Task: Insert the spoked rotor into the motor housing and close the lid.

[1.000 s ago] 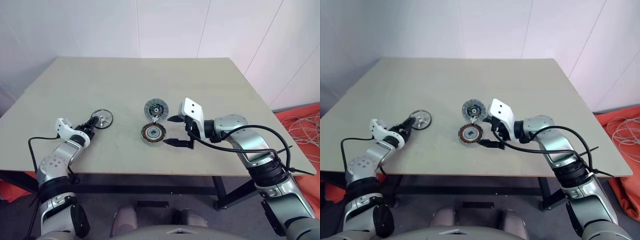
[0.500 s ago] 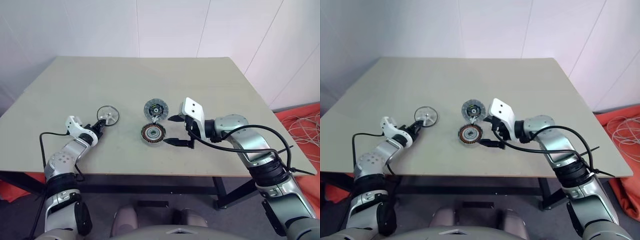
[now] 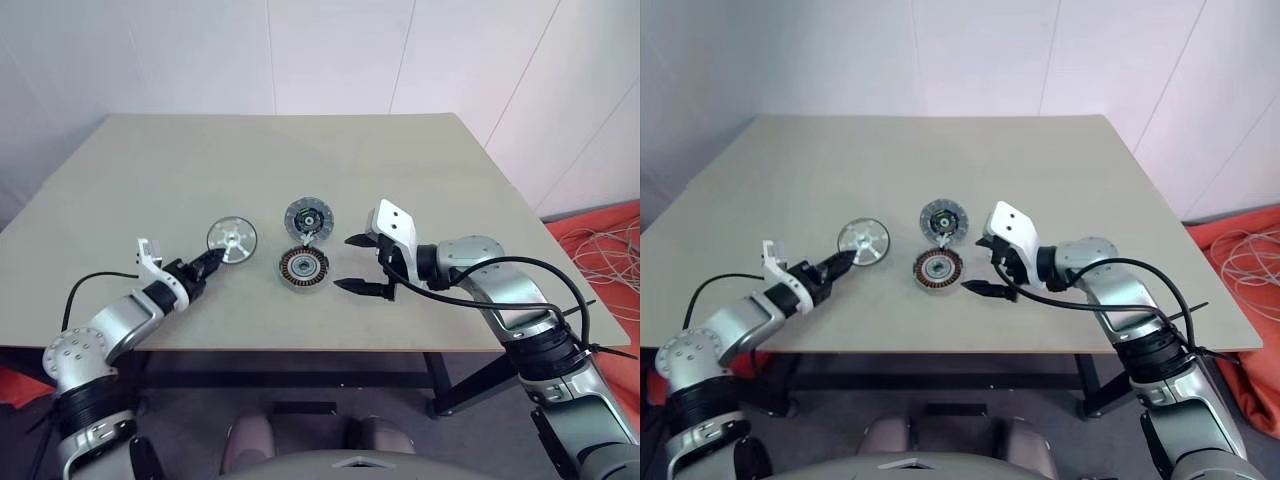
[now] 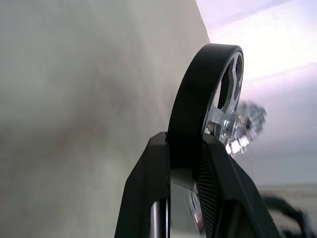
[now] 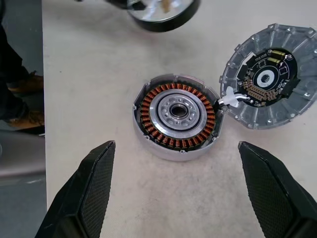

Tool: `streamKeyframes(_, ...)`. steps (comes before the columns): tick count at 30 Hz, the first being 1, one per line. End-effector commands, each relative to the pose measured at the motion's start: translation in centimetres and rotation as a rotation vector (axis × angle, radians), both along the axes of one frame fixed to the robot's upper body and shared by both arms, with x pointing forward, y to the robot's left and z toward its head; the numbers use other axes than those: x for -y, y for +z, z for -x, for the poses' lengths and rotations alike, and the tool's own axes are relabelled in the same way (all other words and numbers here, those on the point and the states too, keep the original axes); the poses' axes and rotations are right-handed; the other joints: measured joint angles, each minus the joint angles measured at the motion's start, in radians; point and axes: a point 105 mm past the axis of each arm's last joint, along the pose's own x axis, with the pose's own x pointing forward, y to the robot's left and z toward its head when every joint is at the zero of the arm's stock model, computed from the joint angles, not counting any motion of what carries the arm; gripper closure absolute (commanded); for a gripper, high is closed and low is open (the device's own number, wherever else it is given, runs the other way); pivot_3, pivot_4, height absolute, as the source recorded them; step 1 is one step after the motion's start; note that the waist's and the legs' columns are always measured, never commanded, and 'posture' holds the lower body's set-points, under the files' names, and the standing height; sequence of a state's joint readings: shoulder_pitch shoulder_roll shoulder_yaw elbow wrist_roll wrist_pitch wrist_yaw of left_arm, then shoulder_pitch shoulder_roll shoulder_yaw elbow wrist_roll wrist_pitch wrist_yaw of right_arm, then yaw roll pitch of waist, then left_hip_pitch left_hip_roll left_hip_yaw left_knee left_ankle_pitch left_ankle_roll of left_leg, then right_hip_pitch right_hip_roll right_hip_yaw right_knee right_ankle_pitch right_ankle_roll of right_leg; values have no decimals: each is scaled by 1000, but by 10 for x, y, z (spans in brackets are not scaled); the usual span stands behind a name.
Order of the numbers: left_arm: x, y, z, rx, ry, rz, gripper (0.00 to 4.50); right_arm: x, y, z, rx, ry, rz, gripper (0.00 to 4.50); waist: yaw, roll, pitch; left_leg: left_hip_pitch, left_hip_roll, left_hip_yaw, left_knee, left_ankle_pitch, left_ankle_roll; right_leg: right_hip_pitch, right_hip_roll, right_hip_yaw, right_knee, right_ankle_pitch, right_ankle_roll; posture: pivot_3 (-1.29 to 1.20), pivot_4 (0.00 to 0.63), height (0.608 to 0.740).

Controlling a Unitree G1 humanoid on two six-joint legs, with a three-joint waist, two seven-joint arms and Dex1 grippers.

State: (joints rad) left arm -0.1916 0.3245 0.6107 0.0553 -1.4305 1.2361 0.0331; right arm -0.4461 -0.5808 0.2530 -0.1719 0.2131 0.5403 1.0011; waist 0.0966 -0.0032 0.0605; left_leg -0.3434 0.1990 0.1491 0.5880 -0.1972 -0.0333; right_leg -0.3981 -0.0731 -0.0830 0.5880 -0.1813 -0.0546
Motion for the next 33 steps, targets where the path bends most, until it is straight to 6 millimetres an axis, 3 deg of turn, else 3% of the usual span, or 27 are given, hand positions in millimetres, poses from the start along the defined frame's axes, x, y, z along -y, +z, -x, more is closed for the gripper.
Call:
streamKeyframes(1,20,25,3,83,-104,50,4111,-3,15,0,61,22,-23,0,3,0,0,0,0,0,1,0,0,0,0,0,0,0,0,0,0,740)
streamKeyframes(10,66,30,-6,52,-197,153,4111,3,14,-1,67,10,-3,0,1,0,0,1,0,0,8,0,1,7,0,-1,-3,-1,3,0,0,740)
streamKeyframes(21,88,23,-23,-30,-182,222,4111,4,13,0,65,2,-3,0,5,0,0,-5,-1,-1,8,-2,3,2,0,-1,-3,-1,5,0,0,740)
streamKeyframes(33,102,0,-15,-157,-188,197,4111,4,13,1,62,1,-5,0,6,0,0,-6,-1,-1,8,-2,3,1,0,0,-3,-1,6,0,0,740)
